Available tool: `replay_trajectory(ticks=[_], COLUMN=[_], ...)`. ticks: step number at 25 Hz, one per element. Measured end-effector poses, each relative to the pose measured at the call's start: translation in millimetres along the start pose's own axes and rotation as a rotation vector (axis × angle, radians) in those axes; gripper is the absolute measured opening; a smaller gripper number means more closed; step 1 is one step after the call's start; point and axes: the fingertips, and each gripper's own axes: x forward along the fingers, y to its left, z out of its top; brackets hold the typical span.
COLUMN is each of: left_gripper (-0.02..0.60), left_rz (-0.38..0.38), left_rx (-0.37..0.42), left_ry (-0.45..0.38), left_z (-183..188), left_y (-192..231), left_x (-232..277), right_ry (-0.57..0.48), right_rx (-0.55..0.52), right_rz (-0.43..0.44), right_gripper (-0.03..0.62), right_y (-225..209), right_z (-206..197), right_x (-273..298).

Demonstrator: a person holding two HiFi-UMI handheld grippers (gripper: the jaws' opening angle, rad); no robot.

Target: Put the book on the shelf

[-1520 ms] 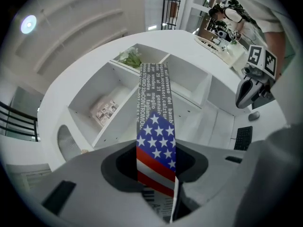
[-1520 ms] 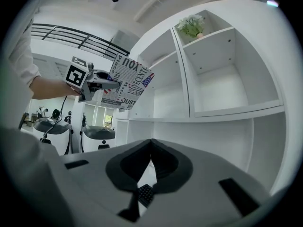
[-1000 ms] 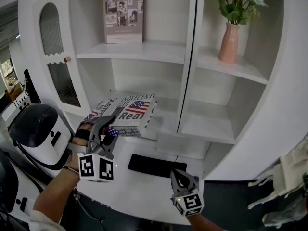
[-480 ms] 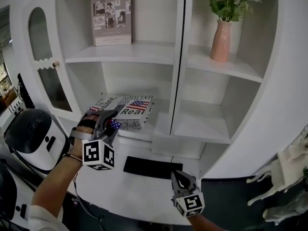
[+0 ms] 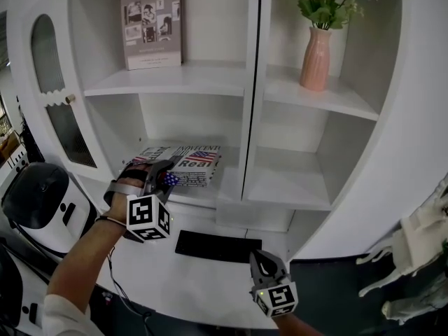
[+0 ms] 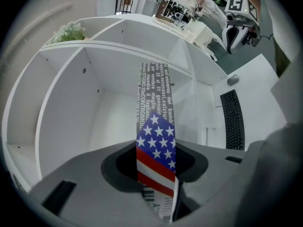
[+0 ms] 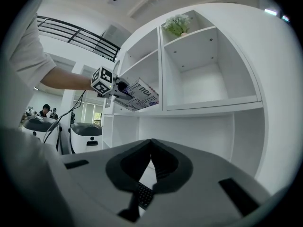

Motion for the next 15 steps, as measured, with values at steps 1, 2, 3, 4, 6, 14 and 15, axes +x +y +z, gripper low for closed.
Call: replay_trajectory(ticks=[1,2,3,4,6,14,15], left_gripper=[0.150,0.150,0.150,0.150,0.150,0.150,0.152], left_rz=[-0.008,-0.015,-0.021,-0.027,-0.040,-0.107,-0.118], left_rx=[0.007,0.012,0.013,0.012,0.012,0.075,0.084], left_ry=[0.003,0.006,0.009,0.012,0.022,0.056,0.059], left_z=[-0.8,-1.6,-2.5,-3.6,-6.9,-15.1,-15.2], left_y=[-1.7,-3.5,-5.0,-6.4,-8.9,-13.9,-14.4], left_x=[4.1,8.1,11.9,15.5,22.3,42.0,44.0], right_ry=[0.002,0.004,0.006,0.007,0.010,0.036,0.036], right_rx=[0.000,-0.001,-0.003,-0.003,-0.002,0.003,0.004], right_rz=[0.000,0.001,0.001,0.001,0.001,-0.012,-0.012], right_gripper=[0.005,0.003,0.003,0.003,0.003,0.003,0.003], right_y=[0.0,0.3,0.5,0.6,-0.1,-7.6,-7.7], right_z=[-0.5,-0.7,-0.9,-1.6,-3.3,-11.7,-12.0], right_x=[0.8,1.3,1.8,2.4,3.6,7.3,8.2])
